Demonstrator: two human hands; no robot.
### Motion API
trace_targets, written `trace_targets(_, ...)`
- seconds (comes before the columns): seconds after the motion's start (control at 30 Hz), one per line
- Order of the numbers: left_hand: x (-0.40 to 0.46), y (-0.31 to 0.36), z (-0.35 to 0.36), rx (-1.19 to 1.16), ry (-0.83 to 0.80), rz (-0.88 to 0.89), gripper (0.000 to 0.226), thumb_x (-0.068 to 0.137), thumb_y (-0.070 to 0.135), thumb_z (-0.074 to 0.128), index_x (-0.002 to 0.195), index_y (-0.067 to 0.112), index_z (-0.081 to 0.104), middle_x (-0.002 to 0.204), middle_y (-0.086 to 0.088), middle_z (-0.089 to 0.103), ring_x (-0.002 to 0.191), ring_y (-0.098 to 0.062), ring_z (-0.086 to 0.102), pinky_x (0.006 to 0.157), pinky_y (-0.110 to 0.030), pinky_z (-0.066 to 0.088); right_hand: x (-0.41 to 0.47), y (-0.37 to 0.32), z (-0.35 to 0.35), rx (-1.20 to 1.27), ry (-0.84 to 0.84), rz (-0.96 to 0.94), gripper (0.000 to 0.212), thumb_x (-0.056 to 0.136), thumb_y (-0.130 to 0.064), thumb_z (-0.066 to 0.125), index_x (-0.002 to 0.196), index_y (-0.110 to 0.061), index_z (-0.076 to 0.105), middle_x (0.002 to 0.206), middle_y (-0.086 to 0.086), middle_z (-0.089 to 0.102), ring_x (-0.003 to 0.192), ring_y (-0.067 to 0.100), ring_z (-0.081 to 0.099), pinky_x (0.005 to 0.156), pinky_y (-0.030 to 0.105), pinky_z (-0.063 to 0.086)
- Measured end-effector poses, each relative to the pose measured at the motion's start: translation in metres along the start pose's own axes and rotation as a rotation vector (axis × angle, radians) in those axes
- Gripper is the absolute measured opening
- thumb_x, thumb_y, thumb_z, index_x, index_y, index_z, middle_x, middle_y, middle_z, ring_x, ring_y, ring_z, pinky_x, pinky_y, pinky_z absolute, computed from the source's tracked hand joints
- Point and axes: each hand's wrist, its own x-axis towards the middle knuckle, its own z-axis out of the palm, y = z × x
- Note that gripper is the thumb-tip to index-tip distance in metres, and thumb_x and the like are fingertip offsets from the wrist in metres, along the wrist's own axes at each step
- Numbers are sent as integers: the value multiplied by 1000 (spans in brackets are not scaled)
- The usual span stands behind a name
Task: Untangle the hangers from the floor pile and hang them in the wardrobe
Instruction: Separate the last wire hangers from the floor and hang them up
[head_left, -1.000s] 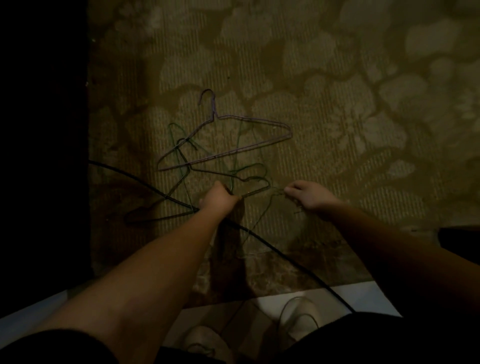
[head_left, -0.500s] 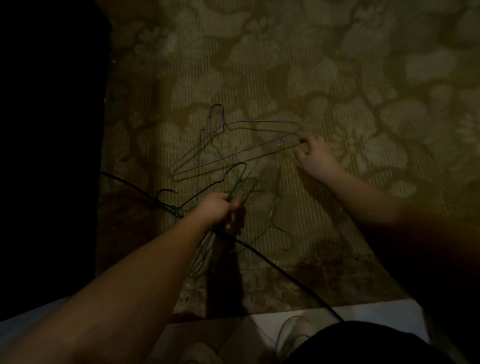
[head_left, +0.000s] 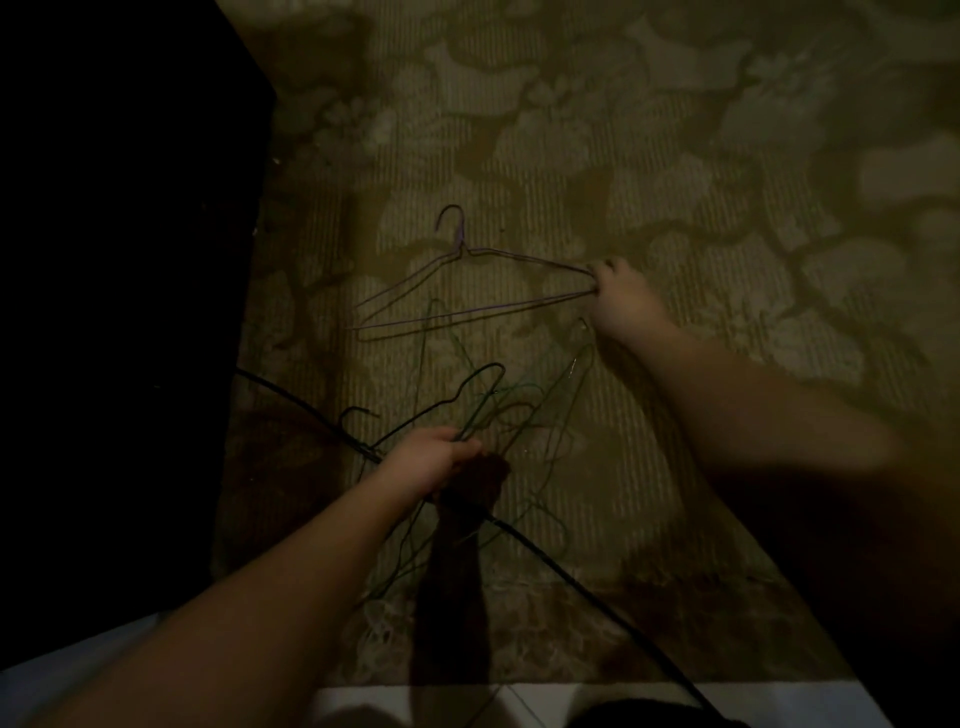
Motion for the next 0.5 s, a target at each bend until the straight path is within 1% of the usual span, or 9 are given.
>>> trace_targets(0.03,-1,1,-2,-1,7,-6,50,93,31,64,133,3,54,99,-15,73,70,-17,67,47,-18,32,4,0,1,-78,-53,-27,53,100,-23,42,151,-19,28,156,9,24,140,32,28,114,47,29)
trace_targets(0.07,-3,4,-4,-17,4,-8,42,93,30,63,126,5,58,72,-4,70,51,-9,55,45,-17,29,9,2,3,-122,-109,-31,53,100,-22,41,152,-20,27,156,10,24,140,33,28,113,47,29)
trace_targets(0.1,-4,5,-7,-30,-6,-2,28,94,28,62,114,9,62,57,3,57,44,-7,44,45,-18,27,13,3,5,-164,-160,-25,55,100,-20,41,153,-22,25,155,10,24,140,34,29,112,47,30)
trace_targets(0.17,-7,8,-12,-83,-26,17,16,95,27,61,91,11,64,55,4,43,44,-10,35,47,-24,25,18,6,8,-249,-239,-20,69,94,-13,52,154,-25,20,156,11,20,140,35,26,111,48,32)
trace_targets(0.2,-10,11,-15,-114,-31,29,19,95,27,60,84,11,63,54,4,41,44,-10,34,48,-24,25,20,7,8,-281,-252,-18,76,89,-8,58,154,-25,21,156,11,19,141,35,25,111,48,33)
trace_targets(0.23,-12,14,-17,-130,-34,38,22,95,27,60,80,11,61,51,4,40,42,-11,33,47,-25,25,21,7,9,-314,-254,-6,77,86,-7,62,152,-23,25,155,12,20,141,36,25,111,49,34)
trace_targets(0.3,-14,20,-22,-147,-29,50,25,95,28,59,76,11,59,50,3,39,40,-11,32,47,-24,25,19,9,9,-400,-240,6,65,87,-12,63,147,-15,37,153,14,22,140,36,26,111,49,35)
trace_targets(0.4,-19,30,-29,-211,-39,68,27,96,31,57,77,12,57,53,1,34,41,-12,29,46,-24,24,6,18,12,-492,-236,14,51,92,-26,58,140,-14,46,149,14,27,137,35,28,106,50,39)
trace_targets(0.5,-22,44,-37,-324,-77,81,31,98,33,52,73,15,54,52,3,33,42,-12,28,49,-27,25,-7,38,14,-454,-223,52,44,93,-39,54,126,-10,58,127,12,45,120,30,44,94,43,48)
